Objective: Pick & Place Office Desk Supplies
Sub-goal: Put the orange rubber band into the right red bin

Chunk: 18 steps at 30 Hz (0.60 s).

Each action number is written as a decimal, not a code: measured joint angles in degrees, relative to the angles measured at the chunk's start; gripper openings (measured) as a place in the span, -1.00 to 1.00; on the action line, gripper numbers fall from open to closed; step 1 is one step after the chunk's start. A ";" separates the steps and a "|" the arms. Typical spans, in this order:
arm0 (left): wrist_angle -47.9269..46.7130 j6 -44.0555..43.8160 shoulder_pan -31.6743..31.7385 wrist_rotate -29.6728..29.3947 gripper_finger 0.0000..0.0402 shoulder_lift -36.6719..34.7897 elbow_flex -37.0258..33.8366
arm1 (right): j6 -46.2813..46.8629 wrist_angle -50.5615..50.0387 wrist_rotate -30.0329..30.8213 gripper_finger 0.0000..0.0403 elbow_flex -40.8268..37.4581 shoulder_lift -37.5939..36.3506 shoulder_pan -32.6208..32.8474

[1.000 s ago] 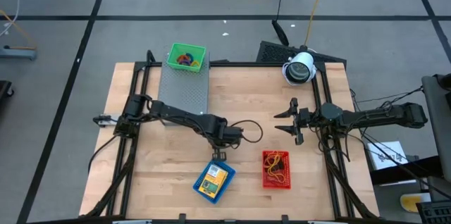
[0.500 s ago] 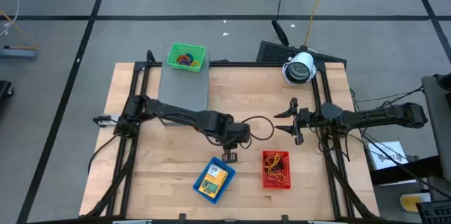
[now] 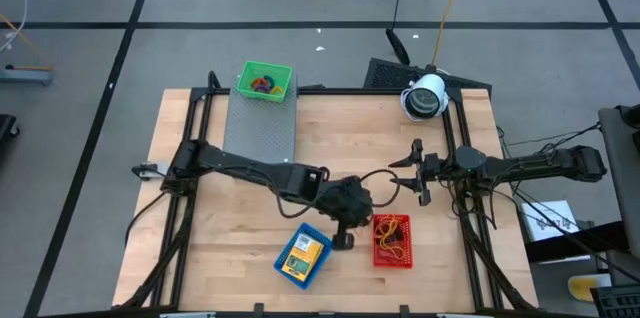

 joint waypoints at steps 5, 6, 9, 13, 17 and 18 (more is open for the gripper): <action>7.35 0.82 -1.09 0.47 -0.99 1.39 0.11 | 0.01 0.00 0.00 -0.10 0.00 0.00 -0.01; 8.11 0.78 -1.16 0.63 -0.99 2.03 0.11 | 0.01 0.01 0.02 -0.10 0.02 -0.02 -0.01; 11.65 0.83 -1.18 0.63 -0.99 4.35 0.08 | 0.01 0.12 0.00 -0.10 0.01 0.00 0.01; 16.01 0.81 -1.16 0.04 -0.99 6.80 0.04 | 0.01 0.11 0.00 -0.10 0.02 0.00 -0.01; 20.51 0.83 -0.87 -1.25 -0.99 9.72 0.04 | 0.01 0.15 0.01 -0.10 0.00 0.00 0.02; 21.92 0.83 -0.79 -1.38 -0.99 10.56 0.02 | 0.01 0.15 0.02 -0.10 0.00 -0.02 0.01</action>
